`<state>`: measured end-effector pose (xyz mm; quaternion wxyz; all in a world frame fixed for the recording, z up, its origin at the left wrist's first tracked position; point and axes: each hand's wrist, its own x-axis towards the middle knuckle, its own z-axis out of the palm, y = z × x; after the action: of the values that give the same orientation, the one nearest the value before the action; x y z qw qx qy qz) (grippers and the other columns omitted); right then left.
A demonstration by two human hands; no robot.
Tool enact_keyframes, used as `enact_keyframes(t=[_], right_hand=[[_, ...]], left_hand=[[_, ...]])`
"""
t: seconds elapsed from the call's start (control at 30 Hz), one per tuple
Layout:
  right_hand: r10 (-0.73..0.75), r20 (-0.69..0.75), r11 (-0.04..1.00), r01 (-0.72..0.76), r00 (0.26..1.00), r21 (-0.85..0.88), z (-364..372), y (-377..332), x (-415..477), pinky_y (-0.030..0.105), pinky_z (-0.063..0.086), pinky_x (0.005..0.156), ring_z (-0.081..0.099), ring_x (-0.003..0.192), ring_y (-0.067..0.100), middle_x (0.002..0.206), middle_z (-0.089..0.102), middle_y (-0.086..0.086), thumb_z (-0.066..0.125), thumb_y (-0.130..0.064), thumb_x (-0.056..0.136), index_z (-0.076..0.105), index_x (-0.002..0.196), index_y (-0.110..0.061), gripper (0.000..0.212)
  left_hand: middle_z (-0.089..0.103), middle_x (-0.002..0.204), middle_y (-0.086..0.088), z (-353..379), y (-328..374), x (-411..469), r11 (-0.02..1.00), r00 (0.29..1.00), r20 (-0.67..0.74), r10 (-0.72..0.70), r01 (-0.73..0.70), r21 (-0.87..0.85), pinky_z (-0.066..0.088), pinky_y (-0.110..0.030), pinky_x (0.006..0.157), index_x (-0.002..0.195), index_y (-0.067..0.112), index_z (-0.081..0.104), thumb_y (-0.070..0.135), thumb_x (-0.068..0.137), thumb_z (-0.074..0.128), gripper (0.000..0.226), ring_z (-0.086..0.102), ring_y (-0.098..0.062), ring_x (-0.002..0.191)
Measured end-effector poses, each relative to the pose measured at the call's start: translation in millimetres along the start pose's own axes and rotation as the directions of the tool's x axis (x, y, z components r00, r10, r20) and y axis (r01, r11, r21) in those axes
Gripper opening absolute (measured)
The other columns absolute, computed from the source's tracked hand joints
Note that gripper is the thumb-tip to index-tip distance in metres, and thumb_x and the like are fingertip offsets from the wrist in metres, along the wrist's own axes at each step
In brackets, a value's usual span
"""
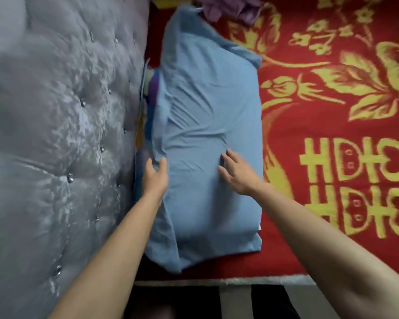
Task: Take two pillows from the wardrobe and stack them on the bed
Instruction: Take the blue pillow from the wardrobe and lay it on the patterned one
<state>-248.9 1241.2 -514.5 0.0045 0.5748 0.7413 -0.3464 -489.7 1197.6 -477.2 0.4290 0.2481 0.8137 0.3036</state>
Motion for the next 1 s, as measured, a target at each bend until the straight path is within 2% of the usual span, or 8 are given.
enact_keyframes(t=[0.1,0.2,0.33,0.47,0.6,0.83,0.9,1.0], right_hand=[[-0.189,-0.126,0.98,0.178,0.974,-0.093,20.4,-1.5,8.8,0.051,0.04,0.105,0.042,0.135,0.027,0.15,0.043,0.01,0.042,-0.05,0.094,0.047,0.141,-0.012,0.06],[-0.206,-0.333,0.974,0.162,0.92,-0.155,32.9,-11.8,19.9,0.045,0.029,0.11,0.034,0.139,0.031,0.156,0.03,0.016,0.05,-0.058,0.09,0.042,0.145,-0.019,0.068],[0.398,-0.451,0.917,-0.331,0.799,0.223,23.7,-3.5,30.2,0.053,0.016,0.116,0.012,0.148,0.036,0.161,0.008,0.02,0.064,-0.073,0.072,0.018,0.154,-0.019,0.109],[0.795,0.007,0.509,-0.673,0.607,0.537,11.3,16.7,34.8,0.049,0.022,0.118,0.021,0.146,0.03,0.159,0.02,0.011,0.071,-0.09,0.03,0.005,0.154,-0.018,0.158],[0.786,-0.115,0.563,-0.627,0.607,0.538,2.2,10.3,31.0,0.048,0.035,0.11,0.038,0.135,0.03,0.14,0.046,0.01,0.073,-0.088,0.026,0.036,0.14,-0.014,0.141],[0.615,-0.586,0.771,-0.25,0.528,0.585,-34.7,-30.9,26.1,0.038,0.043,0.099,0.052,0.118,0.022,0.121,0.055,0.001,0.075,-0.082,0.042,0.046,0.125,-0.012,0.113],[0.588,-0.588,0.794,-0.258,0.556,0.551,-33.6,-36.6,31.7,0.038,0.04,0.103,0.048,0.122,0.024,0.126,0.052,0.004,0.071,-0.084,0.046,0.043,0.132,-0.012,0.115],[0.53,-0.309,0.834,-0.419,0.79,0.359,-13.0,-17.7,38.7,0.042,0.038,0.105,0.045,0.125,0.033,0.129,0.049,0.013,0.062,-0.088,0.055,0.037,0.139,-0.016,0.113]], left_hand=[[0.032,0.155,-0.012,-7.7,-36.9,37.1,0.98,0.999,0.031,0.019,-0.024,0.198,0.025,-0.036,0.116,0.15,0.013,0.029,0.05,0.091,0.053,0.074,0.032,-0.026,0.142],[0.022,0.158,-0.015,-11.8,-56.0,58.6,0.952,1.0,-0.027,0.002,0.006,0.306,0.019,-0.038,0.119,0.152,0.015,0.023,0.061,0.087,0.051,0.084,0.022,-0.027,0.145],[0.023,0.159,-0.012,-1.5,-61.5,73.6,0.948,0.996,-0.089,-0.032,0.058,0.313,0.022,-0.042,0.117,0.153,0.017,0.019,0.074,0.082,0.044,0.094,0.025,-0.029,0.144],[0.055,0.137,-0.014,7.0,-63.2,74.9,0.944,0.996,-0.091,0.001,0.029,0.328,0.04,-0.039,0.1,0.134,0.012,0.049,0.059,0.092,0.044,0.063,0.05,-0.035,0.125],[0.067,0.091,-0.019,3.7,-49.4,70.6,0.943,0.951,-0.254,0.175,-0.088,0.32,0.039,-0.035,0.068,0.088,0.003,0.06,0.036,0.098,0.044,0.038,0.06,-0.038,0.087],[0.064,0.081,-0.033,-28.3,-18.6,61.9,0.938,0.76,-0.56,0.332,-0.33,0.108,0.043,-0.045,0.067,0.079,-0.006,0.059,0.036,0.096,0.046,0.047,0.057,-0.042,0.076],[0.061,0.081,-0.034,-35.1,-25.2,66.2,0.948,0.768,-0.561,0.309,-0.296,0.116,0.041,-0.046,0.066,0.078,-0.005,0.056,0.035,0.096,0.045,0.046,0.054,-0.043,0.075],[0.064,0.1,-0.031,-36.3,-45.2,75.9,0.968,0.904,-0.398,0.157,-0.061,0.244,0.044,-0.044,0.077,0.096,-0.003,0.059,0.028,0.096,0.041,0.036,0.058,-0.045,0.093]])
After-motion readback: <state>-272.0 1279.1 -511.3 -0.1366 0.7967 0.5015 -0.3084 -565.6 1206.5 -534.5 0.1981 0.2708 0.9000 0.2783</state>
